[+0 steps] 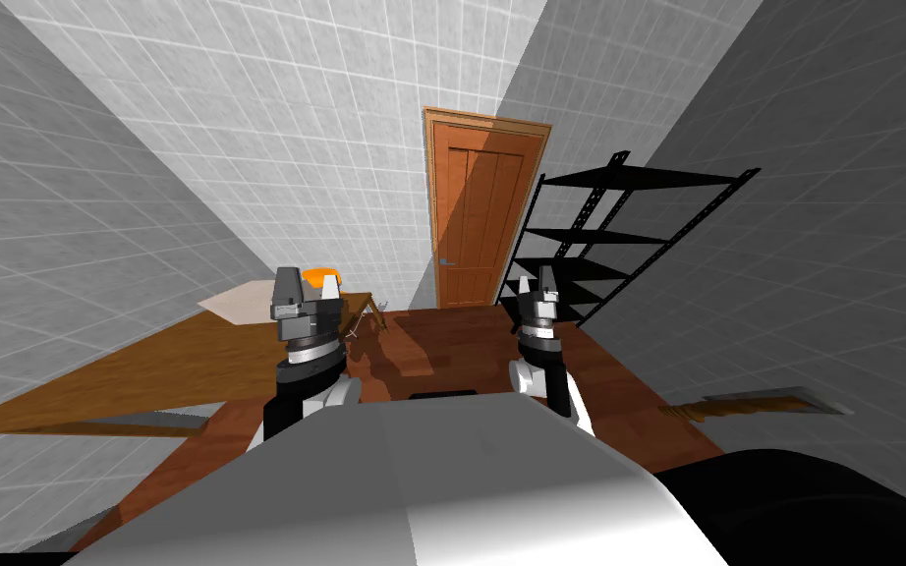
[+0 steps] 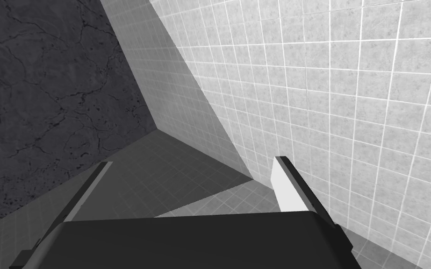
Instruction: Pull the door open
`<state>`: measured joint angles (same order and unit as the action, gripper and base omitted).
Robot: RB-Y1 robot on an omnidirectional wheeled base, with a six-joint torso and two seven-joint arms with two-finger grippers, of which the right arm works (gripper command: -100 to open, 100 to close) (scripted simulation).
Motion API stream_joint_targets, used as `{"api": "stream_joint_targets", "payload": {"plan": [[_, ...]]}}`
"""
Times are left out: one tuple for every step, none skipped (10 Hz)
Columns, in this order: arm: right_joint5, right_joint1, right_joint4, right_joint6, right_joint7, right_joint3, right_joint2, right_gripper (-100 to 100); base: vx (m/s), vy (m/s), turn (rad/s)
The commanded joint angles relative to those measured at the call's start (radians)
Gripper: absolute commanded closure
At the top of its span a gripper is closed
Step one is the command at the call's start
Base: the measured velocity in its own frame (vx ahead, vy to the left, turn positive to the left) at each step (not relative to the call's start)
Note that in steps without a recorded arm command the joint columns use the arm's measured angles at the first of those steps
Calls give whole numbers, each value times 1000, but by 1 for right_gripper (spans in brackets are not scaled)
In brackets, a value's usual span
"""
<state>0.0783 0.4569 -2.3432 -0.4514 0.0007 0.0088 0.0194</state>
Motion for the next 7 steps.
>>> {"api": "stream_joint_targets", "payload": {"plan": [[-4, -5, 31, -8, -3, -2, -12, -100, 94, 14, 41], [-7, -8, 48, -12, -5, -3, -18, -100, 174, 50, 44], [-9, -11, 65, -17, -7, -4, -25, -100, 178, 44, 30], [-12, -14, 87, -22, -9, -5, -31, -100, 180, 32, 42], [-14, -16, 99, -25, -11, -6, -35, -100, 142, 26, 24], [-17, -20, 124, -32, -13, -7, -43, -100, 128, 34, 35], [-21, -24, 151, -38, -16, -9, -50, -100, 153, 34, 49]]}}
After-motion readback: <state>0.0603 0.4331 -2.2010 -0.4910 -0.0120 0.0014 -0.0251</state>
